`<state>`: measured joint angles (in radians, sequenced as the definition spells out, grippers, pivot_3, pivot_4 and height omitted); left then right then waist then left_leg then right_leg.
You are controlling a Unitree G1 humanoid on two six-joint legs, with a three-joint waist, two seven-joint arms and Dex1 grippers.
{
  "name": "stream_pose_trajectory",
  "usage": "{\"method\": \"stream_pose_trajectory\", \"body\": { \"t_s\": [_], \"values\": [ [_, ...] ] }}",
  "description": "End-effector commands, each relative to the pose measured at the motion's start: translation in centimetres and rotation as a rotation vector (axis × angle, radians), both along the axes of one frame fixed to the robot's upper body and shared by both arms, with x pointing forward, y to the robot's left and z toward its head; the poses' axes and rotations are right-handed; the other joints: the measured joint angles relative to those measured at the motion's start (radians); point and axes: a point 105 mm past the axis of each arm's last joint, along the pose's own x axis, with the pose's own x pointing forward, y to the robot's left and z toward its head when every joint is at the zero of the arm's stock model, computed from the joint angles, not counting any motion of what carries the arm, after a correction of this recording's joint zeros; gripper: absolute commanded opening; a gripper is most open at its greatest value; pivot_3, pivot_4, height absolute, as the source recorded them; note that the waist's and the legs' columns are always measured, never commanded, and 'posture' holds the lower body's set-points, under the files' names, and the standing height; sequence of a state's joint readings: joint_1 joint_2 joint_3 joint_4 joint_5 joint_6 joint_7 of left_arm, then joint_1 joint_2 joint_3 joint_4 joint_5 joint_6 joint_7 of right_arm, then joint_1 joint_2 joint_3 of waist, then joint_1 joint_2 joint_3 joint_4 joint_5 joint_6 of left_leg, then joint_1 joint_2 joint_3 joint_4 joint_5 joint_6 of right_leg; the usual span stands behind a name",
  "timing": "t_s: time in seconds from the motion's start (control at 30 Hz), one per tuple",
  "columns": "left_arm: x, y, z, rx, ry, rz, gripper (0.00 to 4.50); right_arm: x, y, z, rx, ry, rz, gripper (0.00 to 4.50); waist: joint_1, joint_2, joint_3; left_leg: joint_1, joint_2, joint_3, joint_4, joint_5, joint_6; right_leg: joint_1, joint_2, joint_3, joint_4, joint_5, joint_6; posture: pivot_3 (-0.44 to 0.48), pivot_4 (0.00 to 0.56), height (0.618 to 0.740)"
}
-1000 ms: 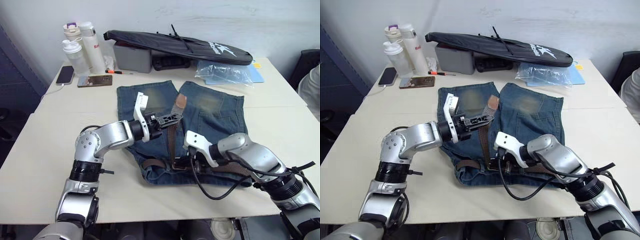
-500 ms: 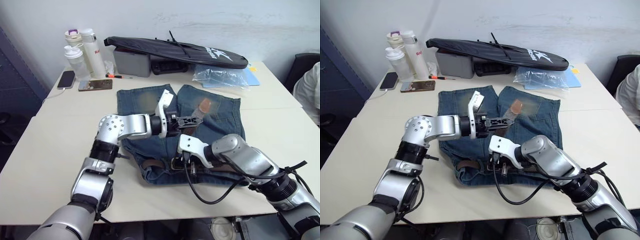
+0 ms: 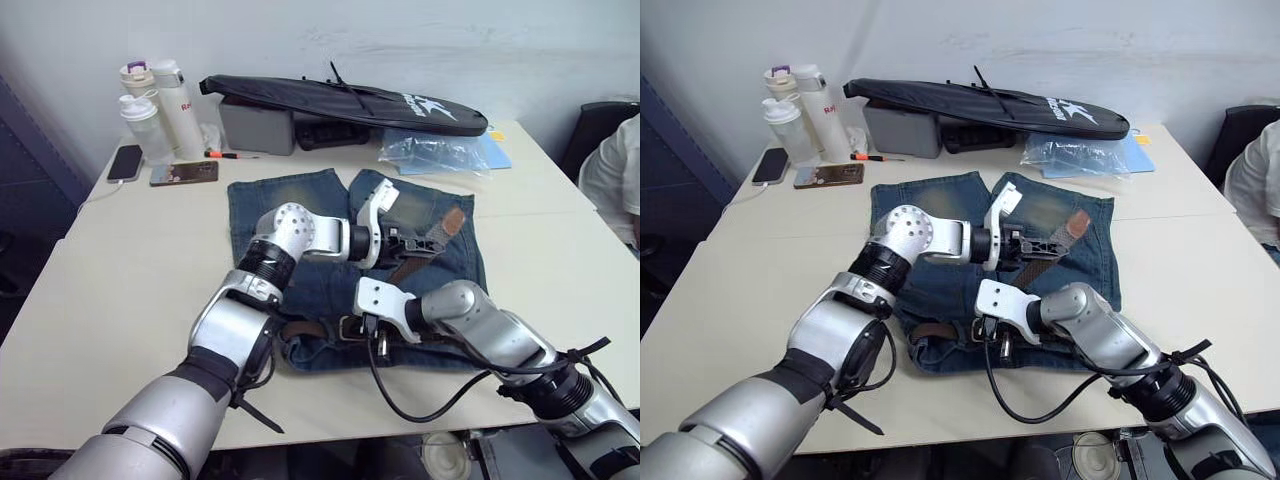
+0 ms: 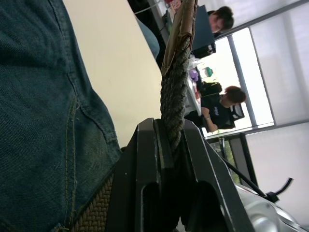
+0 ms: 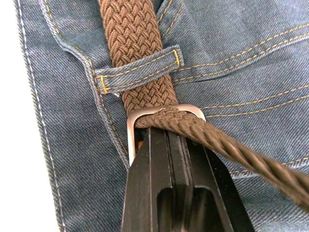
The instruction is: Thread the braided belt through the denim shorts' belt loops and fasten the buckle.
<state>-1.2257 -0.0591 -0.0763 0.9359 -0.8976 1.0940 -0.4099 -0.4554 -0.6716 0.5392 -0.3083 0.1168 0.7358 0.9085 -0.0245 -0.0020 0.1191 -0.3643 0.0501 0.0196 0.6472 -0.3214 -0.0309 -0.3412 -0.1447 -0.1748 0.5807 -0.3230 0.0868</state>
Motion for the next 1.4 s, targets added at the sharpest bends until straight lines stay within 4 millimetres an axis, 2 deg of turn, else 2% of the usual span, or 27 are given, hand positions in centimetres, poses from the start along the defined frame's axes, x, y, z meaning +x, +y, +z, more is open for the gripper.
{"method": "stream_pose_trajectory", "body": {
  "t_s": [0.03,0.07,0.1,0.13,0.17,0.2,0.23,0.27,0.3,0.33,0.4,0.43,0.47,0.57,0.67,0.7,0.73,0.8,0.87,1.0,1.03,1.27,1.4],
  "values": [
    [0.1,-1.9,5.4,-0.179,-0.127,-0.03,0.0,-4.1,-6.2,-12.0,-0.33,0.35,-0.204,0.03,0.001,0.003,-0.001,0.003,-0.001,0.009,0.007,-0.007,-0.01,-0.004,0.006,-0.007,-0.003,-0.002,-0.007,0.0,0.15,0.645],
    [0.1,-2.0,5.4,-0.177,-0.131,-0.03,0.0,-4.1,-6.1,-12.1,-0.325,0.347,-0.2,0.03,-0.003,0.006,-0.002,0.0,-0.002,0.009,0.007,-0.008,-0.01,-0.001,0.005,-0.018,-0.007,0.004,-0.009,0.0,0.15,0.645],
    [0.2,-2.0,5.4,-0.175,-0.133,-0.031,0.0,-4.1,-6.1,-12.1,-0.322,0.344,-0.196,0.03,-0.011,0.019,-0.002,-0.003,-0.001,0.002,0.008,-0.006,-0.009,0.006,0.0,-0.039,-0.015,0.01,-0.008,0.0,0.15,0.645],
    [0.2,-2.0,5.3,-0.17,-0.142,-0.034,0.0,-3.9,-6.0,-12.1,-0.319,0.329,-0.19,0.03,-0.013,0.044,-0.008,-0.007,0.004,-0.013,0.007,-0.003,-0.005,0.02,0.011,-0.065,-0.044,0.027,-0.006,0.0,0.15,0.645],
    [0.2,-2.0,5.3,-0.167,-0.147,-0.037,0.0,-3.8,-6.0,-12.1,-0.318,0.319,-0.186,0.03,-0.016,0.037,-0.012,-0.023,0.026,-0.027,0.003,0.0,0.001,0.039,0.024,-0.061,-0.062,0.049,-0.008,0.0,0.15,0.645],
    [0.2,-1.9,5.3,-0.165,-0.153,-0.047,0.0,-3.7,-5.9,-12.2,-0.316,0.306,-0.184,0.03,-0.013,0.007,-0.009,-0.026,0.029,-0.013,-0.004,0.002,0.005,0.035,0.018,-0.025,0.013,0.021,-0.01,0.0,0.15,0.645],
    [0.1,-1.9,5.2,-0.164,-0.157,-0.055,0.0,-3.6,-5.9,-12.2,-0.315,0.298,-0.182,0.03,-0.003,-0.033,-0.011,-0.016,0.02,0.009,-0.013,0.003,0.005,0.045,0.015,0.034,0.069,-0.039,-0.003,0.0,0.15,0.645],
    [-0.1,-1.9,5.2,-0.165,-0.157,-0.075,0.0,-3.3,-5.8,-12.2,-0.309,0.286,-0.18,0.03,0.002,-0.027,-0.009,0.002,-0.012,0.021,-0.02,0.004,-0.003,0.061,0.006,0.093,0.044,-0.12,0.046,0.0,0.15,0.645],
    [-0.3,-1.8,5.2,-0.167,-0.157,-0.089,0.0,-3.2,-5.7,-12.2,-0.305,0.277,-0.179,0.03,0.015,-0.026,-0.009,-0.005,-0.012,0.025,-0.015,0.019,-0.016,0.057,0.013,0.102,0.048,-0.113,0.04,0.0,0.15,0.645],
    [-0.7,-1.8,5.1,-0.169,-0.154,-0.114,0.0,-2.8,-5.6,-12.1,-0.303,0.257,-0.178,0.03,0.023,-0.023,-0.008,-0.004,-0.009,0.023,-0.007,0.037,-0.035,0.051,0.016,0.097,0.05,-0.106,0.031,0.0,0.15,0.645],
    [-1.2,-1.6,4.9,-0.172,-0.148,-0.155,0.0,-2.3,-5.5,-12.1,-0.301,0.227,-0.177,0.03,0.022,-0.015,-0.004,-0.005,-0.002,0.016,-0.004,0.033,-0.028,0.057,0.017,0.081,0.045,-0.099,0.019,0.0,0.15,0.645],
    [-1.5,-1.5,4.8,-0.172,-0.146,-0.172,0.0,-2.0,-5.4,-12.0,-0.3,0.216,-0.177,0.03,0.021,-0.013,-0.003,-0.001,-0.003,0.014,-0.007,0.032,-0.026,0.067,0.017,0.073,0.04,-0.097,0.015,0.0,0.15,0.645],
    [-1.7,-1.4,4.7,-0.172,-0.143,-0.183,0.0,-1.8,-5.2,-11.9,-0.296,0.205,-0.179,0.03,0.022,-0.013,-0.002,0.0,-0.002,0.014,-0.009,0.029,-0.02,0.068,0.016,0.072,0.038,-0.094,0.017,0.0,0.15,0.645],
    [-1.9,-1.0,4.3,-0.167,-0.136,-0.194,0.0,-1.3,-4.7,-10.7,-0.281,0.177,-0.182,0.03,0.023,-0.011,-0.001,0.006,-0.002,0.01,-0.011,0.029,-0.019,0.068,0.015,0.07,0.035,-0.089,0.02,0.0,0.15,0.645],
    [-1.8,-0.3,3.9,-0.157,-0.132,-0.183,0.0,-0.3,-4.3,-8.2,-0.225,0.142,-0.201,0.03,0.023,-0.008,0.002,0.006,-0.002,0.002,-0.012,0.029,-0.019,0.069,0.015,0.069,0.032,-0.089,0.018,0.0,0.15,0.645],
    [-1.8,-0.1,3.8,-0.155,-0.132,-0.179,0.0,-0.1,-4.2,-7.4,-0.205,0.134,-0.206,0.03,0.023,-0.005,0.004,0.006,-0.003,0.001,-0.012,0.029,-0.018,0.069,0.015,0.069,0.032,-0.087,0.02,0.0,0.15,0.645],
    [-1.8,0.1,3.7,-0.152,-0.132,-0.176,0.0,0.1,-4.0,-6.5,-0.176,0.13,-0.208,0.03,0.024,-0.001,0.007,0.006,-0.003,0.001,-0.012,0.03,-0.017,0.069,0.015,0.069,0.032,-0.081,0.03,0.0,0.15,0.645],
    [-1.9,0.6,3.5,-0.149,-0.129,-0.171,0.0,0.7,-3.6,-4.8,-0.122,0.107,-0.219,0.03,0.027,0.001,0.009,0.0,-0.004,0.001,-0.012,0.035,-0.013,0.066,0.016,0.07,0.034,-0.078,0.032,0.0,0.15,0.645],
    [-1.9,1.0,3.1,-0.141,-0.123,-0.164,0.0,1.0,-3.5,-3.2,-0.099,0.082,-0.215,0.03,0.033,0.001,0.014,-0.009,-0.005,0.001,-0.012,0.045,-0.016,0.05,0.015,0.071,0.041,-0.074,0.033,0.0,0.15,0.645],
    [-1.7,1.8,2.4,-0.126,-0.104,-0.137,0.0,1.3,-3.5,0.2,-0.046,0.044,-0.205,0.03,0.051,0.001,0.019,-0.023,-0.014,0.005,-0.013,0.049,-0.013,0.034,0.016,0.071,0.045,-0.072,0.035,0.0,0.15,0.645],
    [-1.7,2.1,2.2,-0.122,-0.101,-0.132,0.0,1.3,-3.5,1.0,-0.039,0.036,-0.202,0.03,0.052,0.001,0.021,-0.024,-0.017,0.004,-0.015,0.052,-0.008,0.033,0.014,0.071,0.045,-0.07,0.038,0.0,0.15,0.645],
    [-1.3,3.6,1.3,-0.101,-0.082,-0.083,0.0,1.0,-4.7,5.2,0.019,0.008,-0.24,0.03,0.079,0.003,0.032,-0.03,-0.021,0.004,-0.017,0.051,-0.006,0.032,0.012,0.068,0.036,-0.068,0.041,0.0,0.15,0.645],
    [-1.4,4.0,0.7,-0.089,-0.071,-0.077,0.0,0.9,-6.2,7.1,0.044,-0.003,-0.3,0.03,0.095,0.005,0.034,-0.044,-0.022,0.006,-0.016,0.052,-0.004,0.022,0.011,0.065,0.038,-0.067,0.043,0.0,0.15,0.645]
  ]
}}
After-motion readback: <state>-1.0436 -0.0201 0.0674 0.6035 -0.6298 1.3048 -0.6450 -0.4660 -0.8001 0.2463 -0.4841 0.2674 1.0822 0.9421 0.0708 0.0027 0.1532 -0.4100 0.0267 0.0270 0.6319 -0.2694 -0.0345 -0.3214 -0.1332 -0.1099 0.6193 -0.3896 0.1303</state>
